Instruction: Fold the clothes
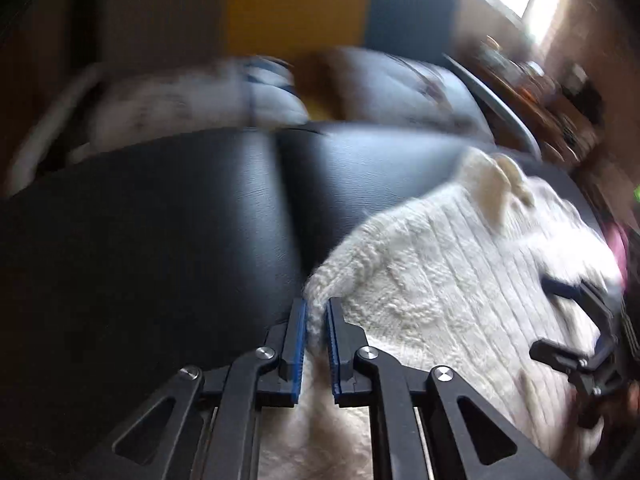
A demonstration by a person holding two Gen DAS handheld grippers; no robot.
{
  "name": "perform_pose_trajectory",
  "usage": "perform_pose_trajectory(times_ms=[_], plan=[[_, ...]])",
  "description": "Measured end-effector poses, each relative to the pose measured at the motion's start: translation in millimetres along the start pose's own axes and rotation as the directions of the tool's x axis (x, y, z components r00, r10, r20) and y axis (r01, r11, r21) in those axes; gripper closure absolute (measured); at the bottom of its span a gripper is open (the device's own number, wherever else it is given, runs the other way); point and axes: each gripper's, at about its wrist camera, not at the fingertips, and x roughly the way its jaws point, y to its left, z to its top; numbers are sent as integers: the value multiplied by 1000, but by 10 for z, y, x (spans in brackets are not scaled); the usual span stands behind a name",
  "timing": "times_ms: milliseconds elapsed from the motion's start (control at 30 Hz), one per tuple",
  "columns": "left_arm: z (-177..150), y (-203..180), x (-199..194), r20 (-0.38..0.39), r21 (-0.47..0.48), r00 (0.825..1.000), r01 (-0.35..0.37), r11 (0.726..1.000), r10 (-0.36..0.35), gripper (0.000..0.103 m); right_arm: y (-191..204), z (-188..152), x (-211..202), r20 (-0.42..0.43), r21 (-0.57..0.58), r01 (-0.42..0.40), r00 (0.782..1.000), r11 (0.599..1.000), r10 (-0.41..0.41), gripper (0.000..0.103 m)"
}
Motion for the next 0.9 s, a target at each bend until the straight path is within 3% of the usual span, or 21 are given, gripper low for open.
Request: perform_pose_trajectory(times_ms=[100,200,267,333,433,533,600,667,900], plan=[[-25,-194,-12,31,-21,998,-52,998,53,90,47,63,-35,-24,-35,17,1000,999,-18,0],[128,-240,-225,73,-78,995,-62,995,67,87,-74,133,-194,-31,-4,-80,996,997,79,0],[260,-384,-291,80,-78,996,56,995,-50,83,-228,155,-332,11,18,-115,993,993,115,0],[394,-538,-345,83,-75,980,184,980,-178,82,-430,204,-424,43,47,-117,992,992,115,0],[601,-806,-285,59,-87,928,372,924,-368,82,-737,257,-448,60,100,-106,993,989,101,0],[823,-1129,-99,13,-113,857,513,851,-515,78,-928,242,-373,50,143,-101,994,985,95,0],[1001,-1389,81,-32,-117,822,562,819,-569,75,-1036,214,-325,46,167,-104,994,980,98,0],[1168,-1627,353,-92,-121,802,579,806,-590,75,-1068,165,-306,58,173,-125,992,977,116,0],[1377,-2032,1076,-230,-84,808,538,838,-542,74,-1138,102,-243,73,145,-147,988,978,138,0]])
